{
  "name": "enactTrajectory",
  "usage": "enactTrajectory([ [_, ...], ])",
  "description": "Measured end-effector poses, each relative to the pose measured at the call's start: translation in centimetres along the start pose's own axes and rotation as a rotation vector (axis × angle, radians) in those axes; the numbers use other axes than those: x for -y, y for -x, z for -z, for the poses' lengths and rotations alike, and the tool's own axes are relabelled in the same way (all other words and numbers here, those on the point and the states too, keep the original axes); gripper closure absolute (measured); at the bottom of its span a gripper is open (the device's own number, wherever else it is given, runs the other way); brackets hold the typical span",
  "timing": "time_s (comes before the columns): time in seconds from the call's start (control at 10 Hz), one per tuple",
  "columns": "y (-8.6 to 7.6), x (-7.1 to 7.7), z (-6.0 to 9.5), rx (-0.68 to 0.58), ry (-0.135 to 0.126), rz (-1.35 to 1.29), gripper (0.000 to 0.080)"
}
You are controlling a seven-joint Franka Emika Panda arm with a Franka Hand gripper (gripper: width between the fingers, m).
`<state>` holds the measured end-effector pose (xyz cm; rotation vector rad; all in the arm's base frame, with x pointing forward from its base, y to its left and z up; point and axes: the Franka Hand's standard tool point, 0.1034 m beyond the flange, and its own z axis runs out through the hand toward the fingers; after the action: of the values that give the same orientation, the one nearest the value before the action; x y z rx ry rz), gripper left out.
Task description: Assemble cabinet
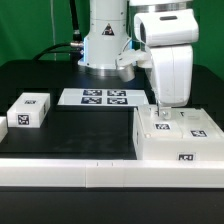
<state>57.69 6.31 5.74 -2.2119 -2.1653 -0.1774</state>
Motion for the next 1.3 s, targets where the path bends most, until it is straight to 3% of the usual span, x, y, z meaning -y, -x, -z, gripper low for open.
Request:
enactTrajectory([
  [0.1, 0.09, 0.01, -0.07, 0.003, -0.024, 0.007, 0.0725],
  [0.4, -0.07, 0.09, -0.11, 0.004, -0.026, -0.014, 0.0726],
  [0.6, -0.05, 0.11, -0.14, 0.004, -0.026, -0.015, 0.0353],
  [0.7, -0.04, 0.11, -0.15, 0.004, -0.027, -0.015, 0.0216],
  [0.8, -0.04, 0.12, -0.16, 0.004, -0.027, -0.015, 0.0216],
  [0.9, -0.04, 0.12, -0.17, 0.004, -0.027, -0.015, 0.0050],
  [1.3, -0.03, 0.14, -0.19, 0.004, -0.027, -0.015, 0.0002],
])
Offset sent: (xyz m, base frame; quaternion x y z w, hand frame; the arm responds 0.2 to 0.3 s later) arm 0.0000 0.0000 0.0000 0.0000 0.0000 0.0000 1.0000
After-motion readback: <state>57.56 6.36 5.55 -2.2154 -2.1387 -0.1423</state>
